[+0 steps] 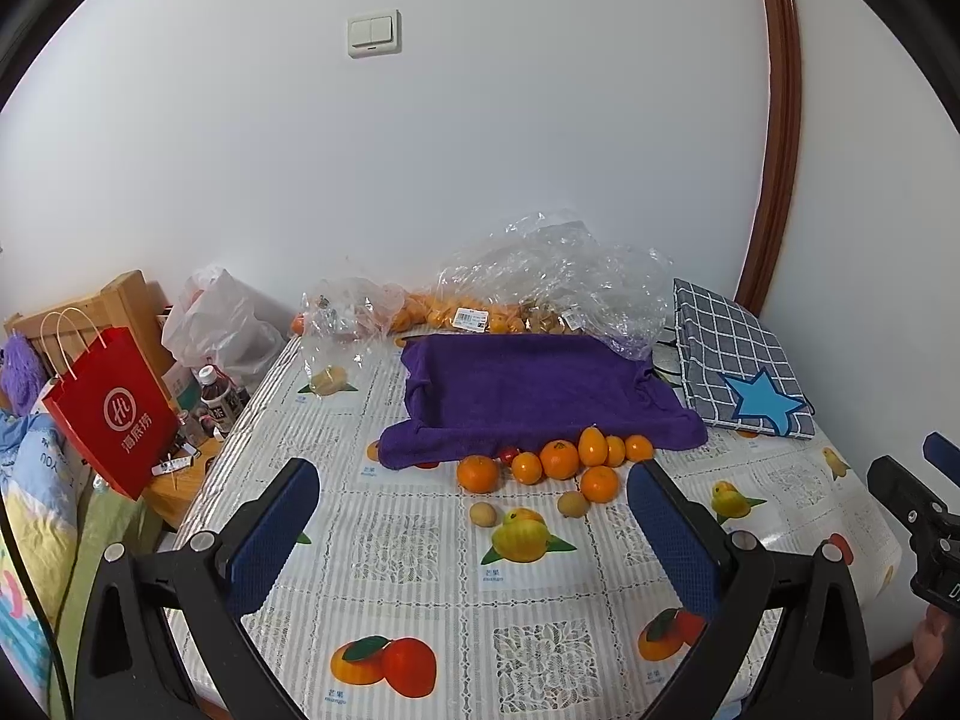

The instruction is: Organize fruits

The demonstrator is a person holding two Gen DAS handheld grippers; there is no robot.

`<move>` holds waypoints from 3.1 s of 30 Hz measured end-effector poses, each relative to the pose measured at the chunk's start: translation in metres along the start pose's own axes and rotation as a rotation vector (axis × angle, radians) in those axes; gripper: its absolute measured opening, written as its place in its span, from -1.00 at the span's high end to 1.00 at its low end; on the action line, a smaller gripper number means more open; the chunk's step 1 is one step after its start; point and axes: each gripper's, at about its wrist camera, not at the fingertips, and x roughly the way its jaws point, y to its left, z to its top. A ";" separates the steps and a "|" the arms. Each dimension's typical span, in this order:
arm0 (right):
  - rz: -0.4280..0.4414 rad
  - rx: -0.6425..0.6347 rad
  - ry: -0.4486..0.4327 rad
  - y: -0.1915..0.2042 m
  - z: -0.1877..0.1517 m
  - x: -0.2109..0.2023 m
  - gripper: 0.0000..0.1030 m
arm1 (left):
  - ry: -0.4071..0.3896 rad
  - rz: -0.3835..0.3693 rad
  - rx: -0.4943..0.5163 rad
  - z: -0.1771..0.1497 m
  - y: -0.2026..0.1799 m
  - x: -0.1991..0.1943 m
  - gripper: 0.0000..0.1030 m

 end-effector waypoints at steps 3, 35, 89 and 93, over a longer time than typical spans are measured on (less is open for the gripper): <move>-0.004 -0.002 -0.008 0.001 0.000 -0.002 -0.99 | -0.001 0.004 -0.003 -0.001 0.000 0.000 -1.00; 0.006 -0.005 -0.014 0.007 -0.002 -0.007 -0.99 | 0.016 -0.010 -0.017 0.000 -0.001 0.000 -1.00; 0.005 -0.026 0.005 0.020 -0.008 0.003 -0.99 | 0.034 -0.036 -0.027 -0.004 0.008 0.018 -1.00; 0.002 -0.026 0.015 0.021 -0.008 0.008 -0.99 | 0.038 -0.044 -0.026 -0.003 0.008 0.023 -1.00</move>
